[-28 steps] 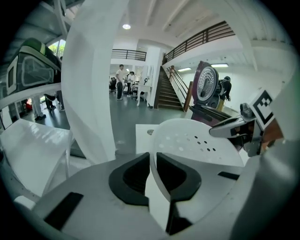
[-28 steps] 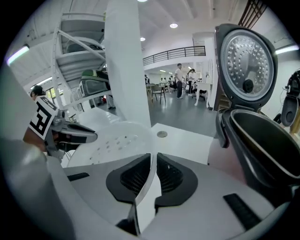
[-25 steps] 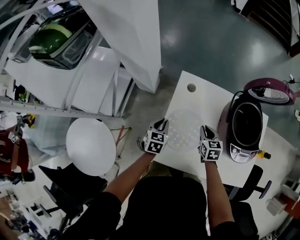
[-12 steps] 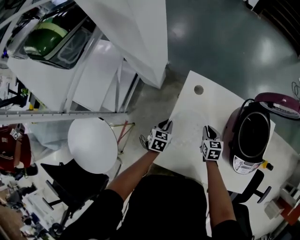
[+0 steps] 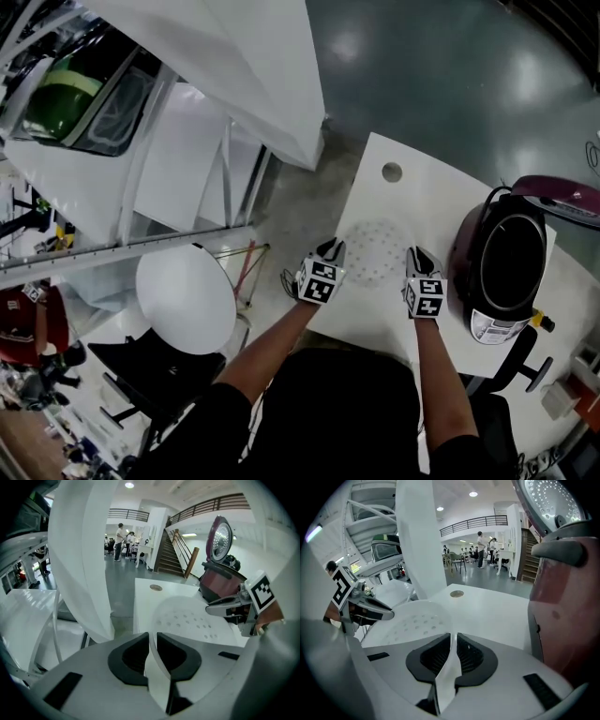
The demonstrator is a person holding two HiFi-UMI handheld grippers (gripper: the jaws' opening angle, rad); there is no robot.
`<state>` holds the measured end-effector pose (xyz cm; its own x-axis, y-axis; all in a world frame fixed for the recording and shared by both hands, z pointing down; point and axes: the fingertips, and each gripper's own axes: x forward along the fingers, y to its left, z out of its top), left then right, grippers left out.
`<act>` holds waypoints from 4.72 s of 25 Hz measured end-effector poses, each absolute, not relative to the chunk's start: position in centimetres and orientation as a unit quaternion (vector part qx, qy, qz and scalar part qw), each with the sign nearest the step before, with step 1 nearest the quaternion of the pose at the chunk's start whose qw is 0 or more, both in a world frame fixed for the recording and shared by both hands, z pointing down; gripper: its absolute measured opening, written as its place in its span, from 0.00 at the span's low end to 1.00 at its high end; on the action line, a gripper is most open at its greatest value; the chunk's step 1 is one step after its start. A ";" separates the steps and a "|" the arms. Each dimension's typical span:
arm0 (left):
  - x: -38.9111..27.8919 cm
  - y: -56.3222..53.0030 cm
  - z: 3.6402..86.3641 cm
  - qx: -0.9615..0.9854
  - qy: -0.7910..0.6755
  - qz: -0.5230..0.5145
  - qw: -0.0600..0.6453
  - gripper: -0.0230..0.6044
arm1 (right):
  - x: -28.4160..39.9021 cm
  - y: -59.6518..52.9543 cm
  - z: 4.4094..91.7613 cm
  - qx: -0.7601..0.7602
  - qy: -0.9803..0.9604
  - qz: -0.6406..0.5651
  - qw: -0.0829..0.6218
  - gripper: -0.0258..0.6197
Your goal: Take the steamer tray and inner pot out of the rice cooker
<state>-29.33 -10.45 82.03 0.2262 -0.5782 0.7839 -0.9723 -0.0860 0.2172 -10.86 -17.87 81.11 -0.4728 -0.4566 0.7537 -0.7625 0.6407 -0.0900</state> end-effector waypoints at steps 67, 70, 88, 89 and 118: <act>-0.7 -10.0 58.5 0.737 -0.628 0.074 0.237 0.06 | 19.0 -14.2 54.9 0.404 -0.886 0.185 0.133 0.05; 1.2 -10.6 57.6 0.729 -0.641 0.075 0.228 0.06 | 21.6 -15.1 54.8 0.400 -0.888 0.177 0.142 0.05; 2.6 -18.1 57.4 0.725 -0.636 0.120 0.235 0.06 | 23.5 -23.3 56.3 0.390 -0.882 0.207 0.167 0.05; 2.5 -18.6 57.7 0.726 -0.634 0.120 0.238 0.06 | 23.4 -23.5 56.7 0.387 -0.881 0.210 0.174 0.05; 0.1 -25.4 65.4 0.707 -0.594 0.230 0.308 0.20 | 21.3 -31.2 64.8 0.395 -0.833 0.228 0.313 0.20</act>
<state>0.06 -25.43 65.36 0.1892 -0.6986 0.6901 -0.9811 -0.1056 0.1621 21.28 -31.21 64.77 -0.4923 -0.5155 0.7014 -0.8012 0.5833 -0.1336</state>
